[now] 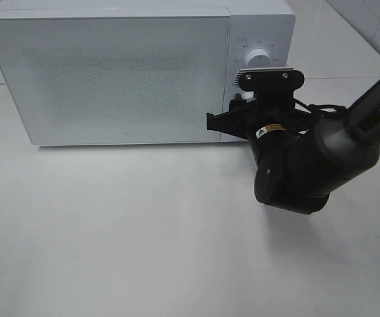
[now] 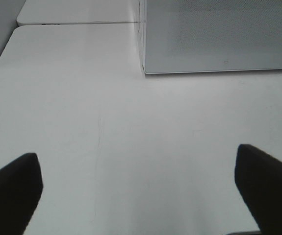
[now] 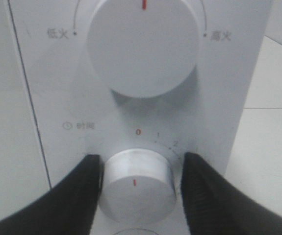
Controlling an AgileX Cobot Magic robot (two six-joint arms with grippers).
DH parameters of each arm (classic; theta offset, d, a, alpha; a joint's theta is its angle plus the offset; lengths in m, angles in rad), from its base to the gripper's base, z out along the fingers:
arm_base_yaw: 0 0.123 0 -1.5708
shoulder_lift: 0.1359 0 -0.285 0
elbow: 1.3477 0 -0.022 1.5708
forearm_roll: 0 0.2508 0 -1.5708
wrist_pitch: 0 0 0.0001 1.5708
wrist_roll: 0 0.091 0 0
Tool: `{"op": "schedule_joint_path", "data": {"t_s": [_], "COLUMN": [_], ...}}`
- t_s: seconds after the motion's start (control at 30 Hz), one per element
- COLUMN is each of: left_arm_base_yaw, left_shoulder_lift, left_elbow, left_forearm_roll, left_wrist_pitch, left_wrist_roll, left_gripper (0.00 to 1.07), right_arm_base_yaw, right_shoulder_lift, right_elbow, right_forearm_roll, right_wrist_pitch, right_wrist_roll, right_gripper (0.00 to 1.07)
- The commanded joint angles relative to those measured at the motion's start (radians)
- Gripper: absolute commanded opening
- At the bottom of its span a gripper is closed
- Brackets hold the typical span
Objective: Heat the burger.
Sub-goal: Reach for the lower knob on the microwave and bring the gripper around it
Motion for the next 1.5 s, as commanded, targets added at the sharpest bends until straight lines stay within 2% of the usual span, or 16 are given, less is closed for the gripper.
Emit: {"op": "schedule_joint_path", "data": {"t_s": [0.03, 0.07, 0.1, 0.17, 0.2, 1.0, 1.5], "left_arm_base_yaw": [0.003, 0.003, 0.003, 0.003, 0.003, 0.003, 0.003], "left_shoulder_lift": [-0.023, -0.023, -0.023, -0.023, -0.023, -0.023, -0.023], "left_elbow": [0.003, 0.003, 0.003, 0.003, 0.003, 0.003, 0.003], "left_forearm_roll": [0.000, 0.000, 0.000, 0.000, 0.000, 0.000, 0.000], "left_wrist_pitch": [-0.002, -0.002, -0.002, -0.002, -0.002, -0.002, -0.002], "left_wrist_roll": [0.000, 0.000, 0.000, 0.000, 0.000, 0.000, 0.000], "left_gripper": [1.00, 1.00, 1.00, 1.00, 1.00, 1.00, 1.00], "right_arm_base_yaw": [0.005, 0.005, 0.005, 0.005, 0.005, 0.005, 0.005], "right_shoulder_lift": [-0.003, -0.003, -0.003, -0.003, -0.003, -0.003, -0.003], "right_elbow": [-0.001, -0.001, -0.001, -0.001, -0.001, -0.001, -0.001], "right_forearm_roll": [-0.010, -0.010, -0.010, -0.010, -0.010, -0.010, -0.056], "right_wrist_pitch": [-0.060, -0.058, -0.058, -0.048, -0.045, -0.060, -0.068], "right_wrist_roll": [0.017, 0.034, 0.034, 0.045, 0.045, 0.105, 0.402], "right_gripper": [0.36, 0.22, 0.22, 0.04, 0.00, 0.00, 0.00]}}
